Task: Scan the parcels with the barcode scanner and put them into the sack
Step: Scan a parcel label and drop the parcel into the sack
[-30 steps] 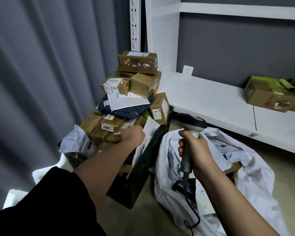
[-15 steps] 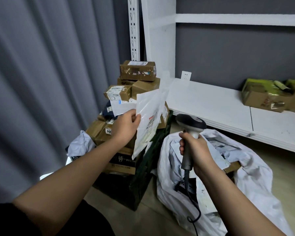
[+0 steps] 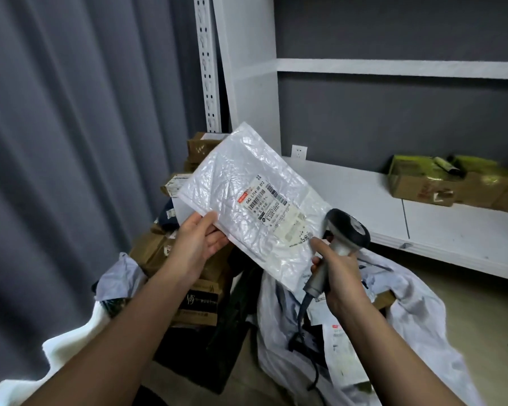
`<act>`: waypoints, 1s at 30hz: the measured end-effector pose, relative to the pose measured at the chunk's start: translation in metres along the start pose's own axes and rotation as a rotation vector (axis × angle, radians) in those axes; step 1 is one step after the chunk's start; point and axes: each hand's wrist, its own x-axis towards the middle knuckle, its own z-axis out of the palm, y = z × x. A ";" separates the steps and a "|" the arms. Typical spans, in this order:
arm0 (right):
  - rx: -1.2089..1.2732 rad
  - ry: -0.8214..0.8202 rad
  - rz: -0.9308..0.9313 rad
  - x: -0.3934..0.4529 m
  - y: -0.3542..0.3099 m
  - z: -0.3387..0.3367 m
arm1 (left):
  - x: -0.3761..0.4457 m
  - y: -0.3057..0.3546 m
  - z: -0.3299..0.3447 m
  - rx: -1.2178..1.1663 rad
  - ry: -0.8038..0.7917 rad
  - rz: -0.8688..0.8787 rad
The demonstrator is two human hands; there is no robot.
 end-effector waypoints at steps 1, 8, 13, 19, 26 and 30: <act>-0.024 0.014 -0.017 0.002 -0.001 -0.001 | 0.001 -0.001 0.000 -0.002 -0.010 -0.035; -0.364 0.063 -0.247 0.013 -0.036 -0.024 | 0.013 0.003 -0.023 0.092 0.033 -0.058; -0.562 -0.049 -0.279 0.010 -0.050 -0.038 | 0.008 -0.001 -0.030 0.424 -0.183 -0.175; -0.460 0.006 -0.411 0.003 -0.036 -0.038 | 0.008 -0.014 -0.022 0.510 -0.036 -0.024; -0.359 -0.242 -0.273 -0.028 -0.017 -0.011 | 0.011 -0.023 -0.014 0.467 0.104 0.102; -0.325 -0.348 -0.184 -0.040 -0.005 0.001 | 0.012 -0.024 -0.009 0.442 0.142 0.167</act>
